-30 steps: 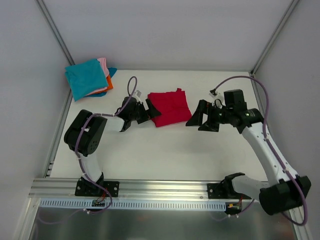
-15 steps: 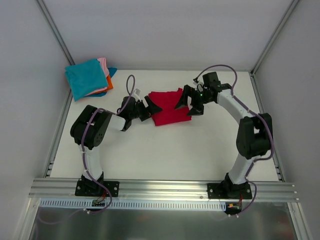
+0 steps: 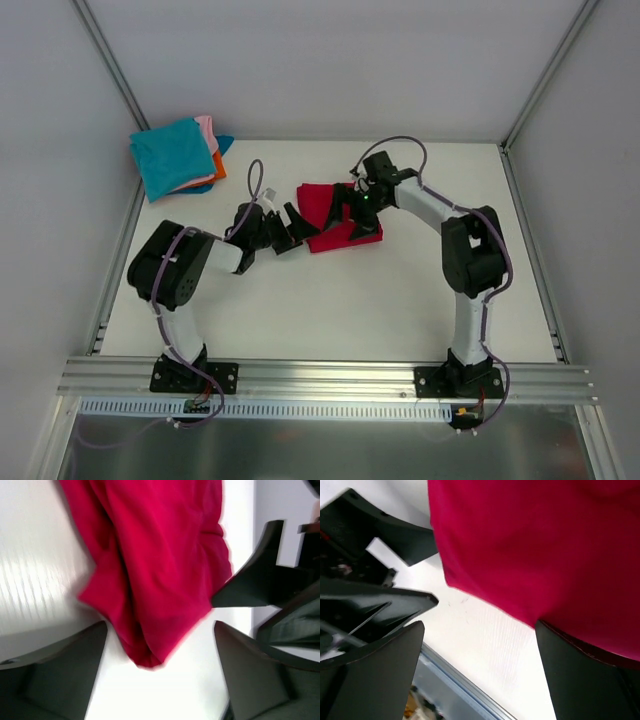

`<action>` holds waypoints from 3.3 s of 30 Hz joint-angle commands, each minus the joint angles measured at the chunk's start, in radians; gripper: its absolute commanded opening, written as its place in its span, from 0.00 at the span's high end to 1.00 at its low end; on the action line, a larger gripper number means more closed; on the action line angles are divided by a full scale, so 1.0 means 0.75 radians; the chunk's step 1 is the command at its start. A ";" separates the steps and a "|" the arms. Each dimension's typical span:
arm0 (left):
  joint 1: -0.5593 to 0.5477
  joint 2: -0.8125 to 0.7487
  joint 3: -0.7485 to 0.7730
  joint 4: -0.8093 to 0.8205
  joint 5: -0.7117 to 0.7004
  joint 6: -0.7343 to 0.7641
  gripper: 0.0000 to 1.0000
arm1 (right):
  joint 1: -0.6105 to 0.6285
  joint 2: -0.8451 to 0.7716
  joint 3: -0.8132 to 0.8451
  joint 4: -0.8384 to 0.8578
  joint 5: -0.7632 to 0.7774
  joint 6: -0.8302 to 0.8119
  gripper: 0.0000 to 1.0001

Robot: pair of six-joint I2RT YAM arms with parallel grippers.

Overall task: Fold and stack the t-shirts
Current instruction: Put the neatly folded tshirt into the corner of the board with the left arm

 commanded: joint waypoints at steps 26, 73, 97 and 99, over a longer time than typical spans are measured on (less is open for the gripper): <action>-0.005 -1.932 -0.211 -1.593 -0.370 0.412 0.01 | 0.516 0.527 0.969 -0.757 1.045 -0.266 0.00; 0.003 -0.636 -0.338 -0.264 -0.293 0.122 0.01 | 0.527 0.300 0.482 -0.538 0.957 -0.170 0.95; 0.064 0.133 -0.228 0.565 -0.139 -0.373 0.01 | 0.519 0.132 0.415 -0.544 0.925 -0.145 0.96; 0.064 0.156 -0.197 0.549 -0.133 -0.379 0.01 | 0.519 0.132 0.415 -0.540 0.921 -0.145 0.96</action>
